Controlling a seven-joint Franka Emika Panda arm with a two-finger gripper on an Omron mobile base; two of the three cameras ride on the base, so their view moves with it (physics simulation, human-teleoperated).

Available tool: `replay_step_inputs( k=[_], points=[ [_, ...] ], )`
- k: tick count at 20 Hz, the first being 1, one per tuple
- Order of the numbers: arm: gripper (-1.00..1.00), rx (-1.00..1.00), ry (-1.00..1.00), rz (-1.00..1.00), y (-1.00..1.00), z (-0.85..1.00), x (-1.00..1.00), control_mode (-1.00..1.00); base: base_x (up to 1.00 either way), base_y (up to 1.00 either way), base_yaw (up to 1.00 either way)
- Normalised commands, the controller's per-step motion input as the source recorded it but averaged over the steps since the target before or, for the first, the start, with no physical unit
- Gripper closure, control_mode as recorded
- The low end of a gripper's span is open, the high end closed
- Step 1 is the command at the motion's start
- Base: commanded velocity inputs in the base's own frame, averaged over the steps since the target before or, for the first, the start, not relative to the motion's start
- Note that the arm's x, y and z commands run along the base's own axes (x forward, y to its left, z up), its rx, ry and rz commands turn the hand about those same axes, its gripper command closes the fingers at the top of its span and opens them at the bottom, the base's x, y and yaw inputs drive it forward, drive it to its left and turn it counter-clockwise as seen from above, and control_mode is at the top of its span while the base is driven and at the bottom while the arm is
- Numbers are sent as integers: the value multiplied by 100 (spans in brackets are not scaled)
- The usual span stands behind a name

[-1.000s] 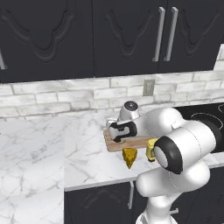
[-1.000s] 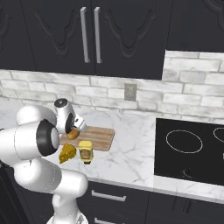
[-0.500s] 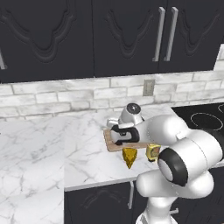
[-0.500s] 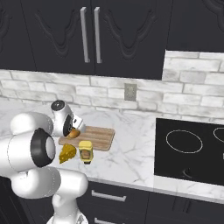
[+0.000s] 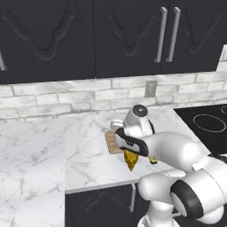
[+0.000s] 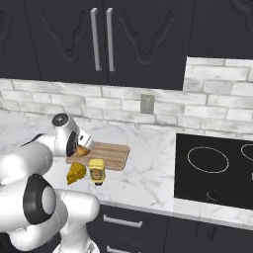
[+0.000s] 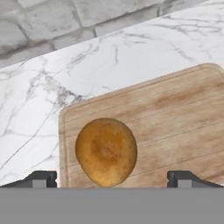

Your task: Retrieve the reheated potato from the microwave, then place the potato, cheese, and condiment on the cutting board.

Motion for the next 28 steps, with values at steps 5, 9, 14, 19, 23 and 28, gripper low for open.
replay_step_inputs(
  k=[5,9,14,19,23,28],
  points=[
    [-100,0,-2,0,-2,31,-23,-100,0,0,0],
    [-100,0,0,0,-3,32,-27,-100,0,0,0],
    [-100,0,0,0,0,8,-50,-100,0,0,0],
    [-100,0,0,0,0,0,-55,-100,0,0,0],
    [-100,0,0,0,-10,12,-44,-100,0,0,0],
    [-100,0,4,0,-17,11,-45,-100,0,0,0]
  ],
)
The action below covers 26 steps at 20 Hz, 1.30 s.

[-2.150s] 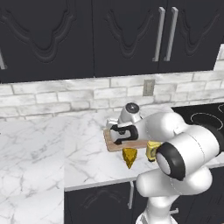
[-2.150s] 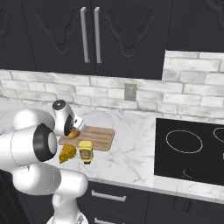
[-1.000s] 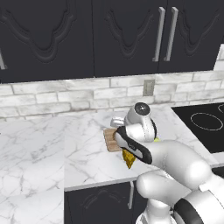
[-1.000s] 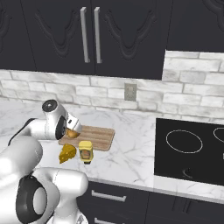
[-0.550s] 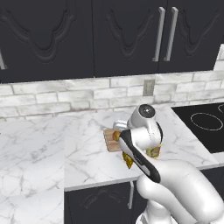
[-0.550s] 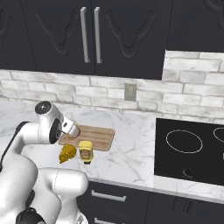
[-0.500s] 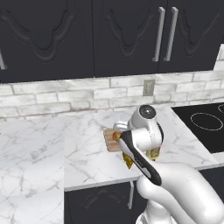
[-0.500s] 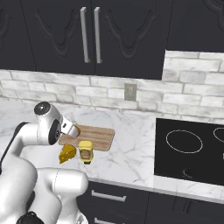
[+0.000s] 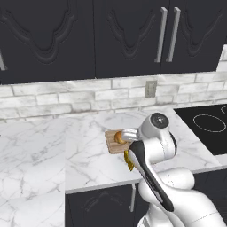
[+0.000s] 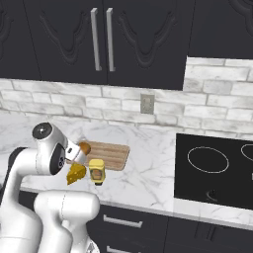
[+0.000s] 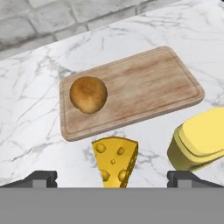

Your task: Retrieve the reheated potato from the microwave, then place the potato, cheese, and condiment on the cutting board.

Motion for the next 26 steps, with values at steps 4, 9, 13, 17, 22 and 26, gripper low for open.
replay_step_inputs(
  k=[4,9,13,17,22,26],
  points=[
    [-100,0,10,0,-12,16,-38,-100,0,0,0],
    [-100,4,14,0,0,12,-38,-100,0,0,0],
    [-100,2,4,0,0,3,-39,-100,0,0,0],
    [-100,0,0,0,0,-12,-25,-100,0,0,0],
    [-100,0,0,0,0,-7,5,-100,0,0,0],
    [-100,0,0,-1,0,-12,0,-100,0,0,0]
  ],
)
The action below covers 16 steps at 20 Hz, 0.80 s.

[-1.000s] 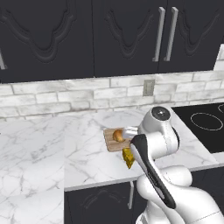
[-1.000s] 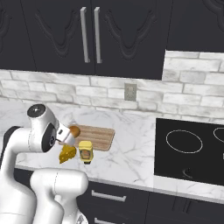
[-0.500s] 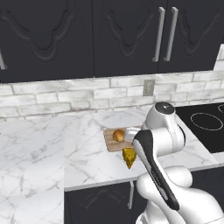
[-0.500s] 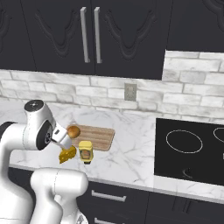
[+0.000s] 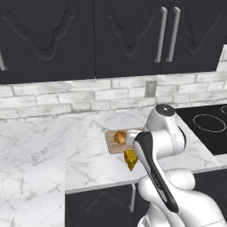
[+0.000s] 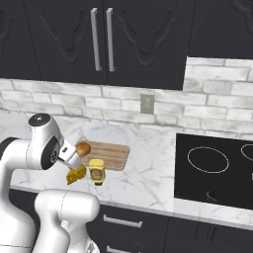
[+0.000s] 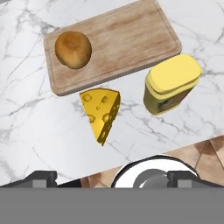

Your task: Retrieve the reheated potato from the microwave, then place the potato, cheese, and condiment on the cutting board.

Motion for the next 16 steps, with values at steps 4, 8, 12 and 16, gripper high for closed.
replay_step_inputs(
  k=[4,8,12,16],
  points=[
    [-100,3,2,0,0,-13,3,-100,0,0,0],
    [-100,4,1,0,0,-13,10,-100,0,0,0],
    [-100,1,0,0,0,-20,20,-100,0,0,0],
    [-100,0,0,0,3,-29,24,-100,0,0,0]
  ],
)
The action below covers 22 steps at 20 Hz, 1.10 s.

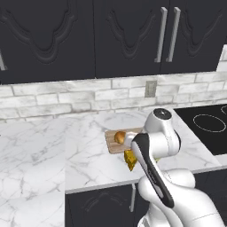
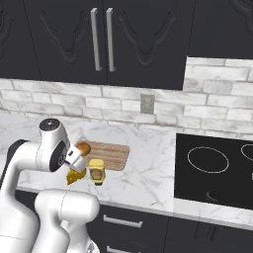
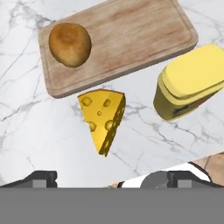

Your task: Retrieve the reheated potato from the microwave, then place the potato, cheese, and condiment on the cutting board.

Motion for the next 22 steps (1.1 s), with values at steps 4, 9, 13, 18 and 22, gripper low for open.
replay_step_inputs(
  k=[4,9,13,18,22],
  points=[
    [-100,0,0,0,7,-24,22,-100,0,0,0],
    [-100,0,0,0,8,-24,21,-100,0,0,0],
    [-100,0,1,0,5,-27,26,-100,0,0,0],
    [-100,0,1,0,0,-26,16,-100,0,0,0],
    [-100,0,2,0,0,-31,4,-100,0,0,0]
  ],
)
